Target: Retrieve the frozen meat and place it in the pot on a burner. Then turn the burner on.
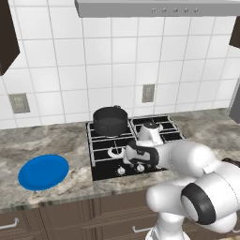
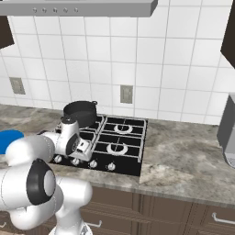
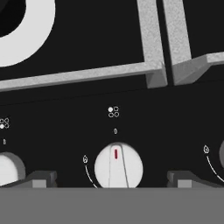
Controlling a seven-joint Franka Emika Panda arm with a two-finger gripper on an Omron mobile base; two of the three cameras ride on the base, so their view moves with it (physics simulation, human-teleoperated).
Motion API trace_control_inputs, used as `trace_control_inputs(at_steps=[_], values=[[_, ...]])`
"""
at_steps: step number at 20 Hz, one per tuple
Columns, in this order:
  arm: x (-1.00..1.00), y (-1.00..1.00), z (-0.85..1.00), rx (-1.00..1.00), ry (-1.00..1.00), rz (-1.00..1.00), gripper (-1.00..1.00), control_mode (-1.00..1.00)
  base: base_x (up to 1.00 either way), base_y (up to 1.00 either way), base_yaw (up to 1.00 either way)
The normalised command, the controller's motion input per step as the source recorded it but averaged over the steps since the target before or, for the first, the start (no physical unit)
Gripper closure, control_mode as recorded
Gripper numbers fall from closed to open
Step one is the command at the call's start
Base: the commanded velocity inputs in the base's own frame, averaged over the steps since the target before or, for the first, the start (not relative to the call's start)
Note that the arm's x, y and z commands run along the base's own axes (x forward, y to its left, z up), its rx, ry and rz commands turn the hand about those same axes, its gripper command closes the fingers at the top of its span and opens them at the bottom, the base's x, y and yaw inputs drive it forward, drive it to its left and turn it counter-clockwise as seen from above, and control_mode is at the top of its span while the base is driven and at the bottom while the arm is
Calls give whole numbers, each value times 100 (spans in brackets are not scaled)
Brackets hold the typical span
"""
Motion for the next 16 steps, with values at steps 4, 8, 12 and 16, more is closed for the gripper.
trace_control_inputs(at_steps=[4,8,12,16], values=[[0,-9,-16,0,0,0,-100,-100,0,0,0],[0,-4,-19,0,1,0,-100,-100,0,0,0],[0,0,-18,0,0,0,-100,-100,0,0,0],[0,0,-5,0,4,0,-100,-100,0,0,0]])
